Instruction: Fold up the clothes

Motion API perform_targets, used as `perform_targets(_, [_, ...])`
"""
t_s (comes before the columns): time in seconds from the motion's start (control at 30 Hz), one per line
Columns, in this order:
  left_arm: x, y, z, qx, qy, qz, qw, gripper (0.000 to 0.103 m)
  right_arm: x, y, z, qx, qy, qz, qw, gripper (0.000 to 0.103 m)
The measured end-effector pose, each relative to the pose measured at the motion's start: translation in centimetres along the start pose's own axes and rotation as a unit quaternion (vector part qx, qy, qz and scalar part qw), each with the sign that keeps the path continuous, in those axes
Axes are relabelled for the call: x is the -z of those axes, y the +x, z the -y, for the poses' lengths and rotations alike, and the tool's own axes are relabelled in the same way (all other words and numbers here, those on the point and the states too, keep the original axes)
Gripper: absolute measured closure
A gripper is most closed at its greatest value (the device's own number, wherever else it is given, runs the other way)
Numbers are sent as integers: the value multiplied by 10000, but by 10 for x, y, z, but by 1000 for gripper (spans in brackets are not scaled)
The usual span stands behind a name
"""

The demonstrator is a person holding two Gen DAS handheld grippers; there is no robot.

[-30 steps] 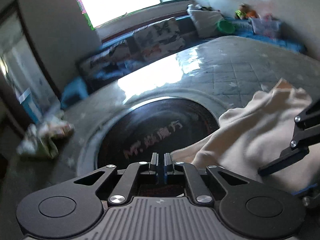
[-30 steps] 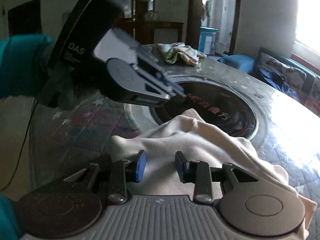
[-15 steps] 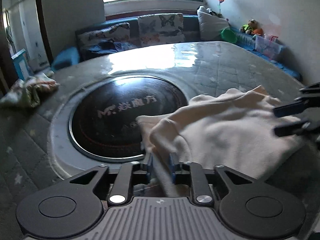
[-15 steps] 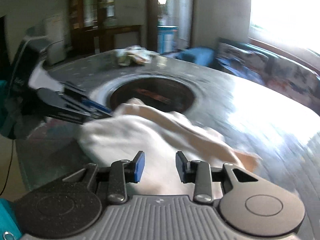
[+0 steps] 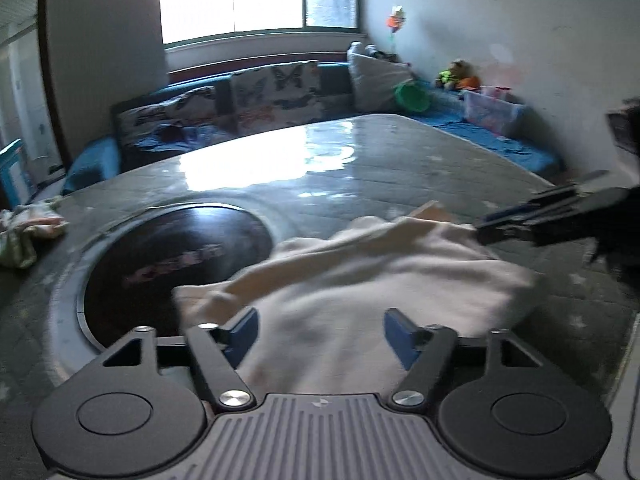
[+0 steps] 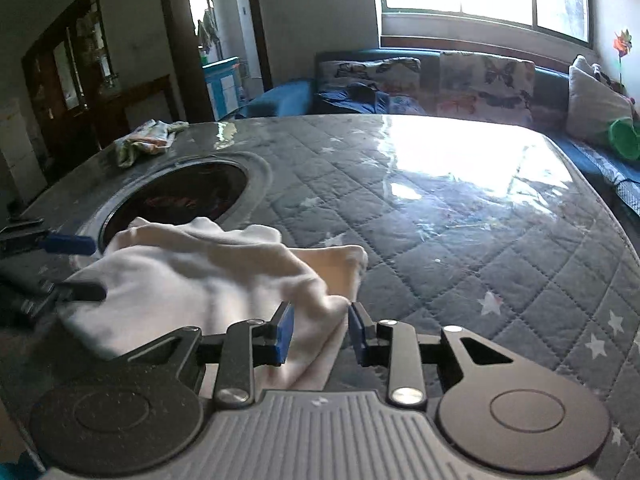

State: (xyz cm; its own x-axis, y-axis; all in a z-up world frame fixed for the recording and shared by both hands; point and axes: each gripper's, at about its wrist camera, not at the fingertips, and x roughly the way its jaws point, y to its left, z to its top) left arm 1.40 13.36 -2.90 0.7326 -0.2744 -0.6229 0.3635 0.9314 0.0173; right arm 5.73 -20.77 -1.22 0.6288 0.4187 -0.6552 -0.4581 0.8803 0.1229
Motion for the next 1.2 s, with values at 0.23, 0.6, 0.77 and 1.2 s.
perform_targets(0.23, [-1,3,27,363,120,85,9992,2,5,13,0,-8,41,-96,9999,83])
perform_targets(0.6, [-2,21,49,721,219,-27,9972,0,0,8,-1,19,-28,30,10000,98])
perform_targets(0.77, [3,31,50,640,267,-117,9975,0,-5,0,-10,311,-359,269,9985,99])
perform_targets(1.2, [10,34,48,549,224,-231,9980,0,-4,-7,-18,296,-675,244,9970,91])
